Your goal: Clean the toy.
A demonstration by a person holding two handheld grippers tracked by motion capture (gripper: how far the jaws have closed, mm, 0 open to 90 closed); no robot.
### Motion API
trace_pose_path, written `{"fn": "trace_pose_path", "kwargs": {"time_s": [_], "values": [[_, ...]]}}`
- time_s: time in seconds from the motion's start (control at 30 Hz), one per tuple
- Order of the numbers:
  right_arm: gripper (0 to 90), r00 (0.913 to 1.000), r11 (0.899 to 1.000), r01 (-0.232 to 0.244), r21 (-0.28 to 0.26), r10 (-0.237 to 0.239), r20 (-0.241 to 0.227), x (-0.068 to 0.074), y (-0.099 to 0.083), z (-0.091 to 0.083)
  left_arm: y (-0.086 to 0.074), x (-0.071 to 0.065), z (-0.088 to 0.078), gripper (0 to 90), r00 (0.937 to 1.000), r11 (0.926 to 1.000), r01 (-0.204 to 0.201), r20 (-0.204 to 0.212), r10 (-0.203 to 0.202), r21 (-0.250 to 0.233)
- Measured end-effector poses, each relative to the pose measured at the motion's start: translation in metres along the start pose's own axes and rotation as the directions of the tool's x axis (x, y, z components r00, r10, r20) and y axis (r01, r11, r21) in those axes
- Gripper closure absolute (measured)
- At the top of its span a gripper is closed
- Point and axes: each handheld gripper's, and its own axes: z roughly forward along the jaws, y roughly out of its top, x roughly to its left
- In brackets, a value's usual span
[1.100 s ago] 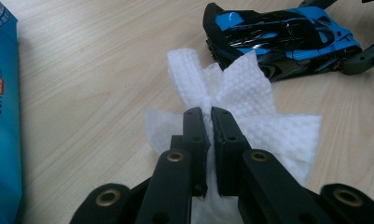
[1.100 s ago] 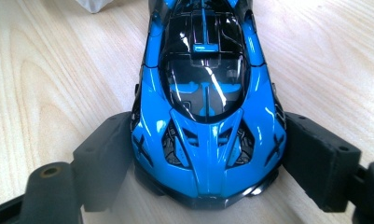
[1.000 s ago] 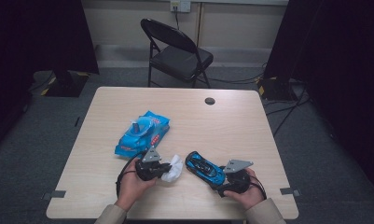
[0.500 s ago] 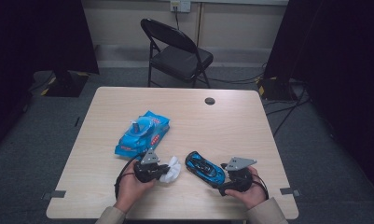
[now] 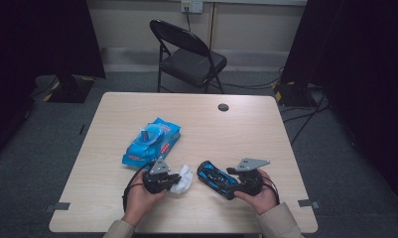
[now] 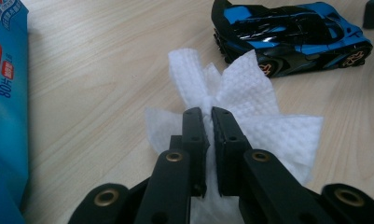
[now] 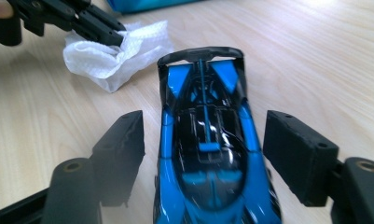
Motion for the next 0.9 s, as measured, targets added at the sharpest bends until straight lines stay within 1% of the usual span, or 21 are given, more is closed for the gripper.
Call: {"fn": "trace_pose_path", "kwargs": {"time_s": [0.03, 0.07, 0.1, 0.17, 0.2, 0.33, 0.37, 0.4, 0.47, 0.5, 0.53, 0.57, 0.67, 0.7, 0.73, 0.77, 0.9], "values": [[29.7, 1.0, 1.0, 0.002, 0.017, -0.002, 0.001, 0.002, 0.003, 0.006, 0.0, 0.0, 0.0, 84.7, 1.0, 1.0, -0.002, 0.0, 0.002, 0.001], [29.7, 1.0, 1.0, 0.002, 0.017, -0.002, 0.001, 0.002, 0.003, 0.006, 0.001, -0.001, 0.001, 84.7, 1.0, 1.0, 0.001, 0.004, -0.001, -0.002], [34.3, 0.9999, 1.0, 0.003, 0.024, -0.003, 0.014, 0.002, 0.005, 0.011, 0.002, -0.003, 0.003, 84.6, 1.0, 1.0, 0.002, 0.003, -0.002, -0.008], [34.7, 0.9998, 1.0, 0.01, 0.03, -0.01, 0.017, 0.002, 0.007, 0.012, 0.003, -0.003, 0.004, 84.5, 1.0, 0.9999, 0.001, 0.005, -0.001, -0.012], [37.3, 0.9993, 1.0, 0.021, 0.018, -0.022, 0.031, 0.001, 0.009, 0.014, 0.003, -0.003, 0.005, 84.5, 1.0, 0.9999, 0.001, 0.006, -0.001, -0.013], [39.9, 0.9996, 0.999, 0.024, 0.023, -0.024, 0.014, -0.001, 0.011, 0.017, 0.005, -0.003, 0.009, 84.5, 1.0, 0.9999, 0.006, 0.0, -0.006, -0.016], [40.2, 0.9994, 0.999, 0.029, 0.025, -0.029, 0.016, -0.001, 0.011, 0.019, 0.006, -0.004, 0.01, 84.5, 0.9999, 0.9996, 0.015, -0.003, -0.015, -0.022], [40.6, 0.9991, 0.999, 0.032, 0.034, -0.033, 0.025, -0.001, 0.011, 0.02, 0.007, -0.005, 0.011, 84.5, 0.9998, 0.9997, 0.017, -0.001, -0.017, -0.019], [41.2, 0.9993, 0.999, 0.034, 0.038, -0.035, 0.017, -0.002, 0.009, 0.022, 0.008, -0.007, 0.016, 84.5, 0.9998, 0.9997, 0.019, -0.011, -0.019, -0.018], [41.3, 0.9986, 0.997, 0.051, 0.051, -0.052, 0.014, -0.001, 0.009, 0.023, 0.01, -0.008, 0.02, 84.5, 0.9995, 0.9997, 0.018, -0.027, -0.018, -0.016], [41.3, 0.9986, 0.997, 0.051, 0.051, -0.052, 0.014, -0.001, 0.009, 0.023, 0.01, -0.008, 0.02, 84.5, 0.9995, 0.9997, 0.018, -0.027, -0.018, -0.016], [41.3, 0.9972, 0.996, 0.066, 0.066, -0.068, 0.029, -0.001, 0.007, 0.026, 0.01, -0.01, 0.022, 84.5, 0.9993, 0.9998, 0.017, -0.033, -0.018, -0.014], [42.9, 0.9971, 0.996, 0.07, 0.056, -0.071, 0.025, 0.0, 0.006, 0.027, 0.011, -0.015, 0.029, 84.4, 0.9995, 0.9999, 0.007, -0.03, -0.006, 0.008], [43.7, 0.9957, 0.995, 0.086, 0.058, -0.088, 0.028, 0.001, 0.007, 0.027, 0.011, -0.018, 0.033, 83.9, 0.9994, 0.9999, 0.003, -0.034, -0.003, 0.015], [43.7, 0.9957, 0.995, 0.086, 0.058, -0.088, 0.028, 0.001, 0.007, 0.027, 0.011, -0.018, 0.033, 83.8, 0.9994, 0.9999, 0.003, -0.034, -0.003, 0.015], [43.7, 0.9937, 0.993, 0.102, 0.055, -0.104, 0.043, 0.003, 0.007, 0.028, 0.012, -0.019, 0.034, 83.7, 0.9993, 0.9999, 0.007, -0.036, -0.007, 0.012], [44.0, 0.9931, 0.993, 0.105, 0.056, -0.108, 0.047, 0.004, 0.007, 0.028, 0.014, -0.024, 0.039, 82.3, 0.9994, 0.9996, 0.013, -0.034, -0.012, 0.024]]}}
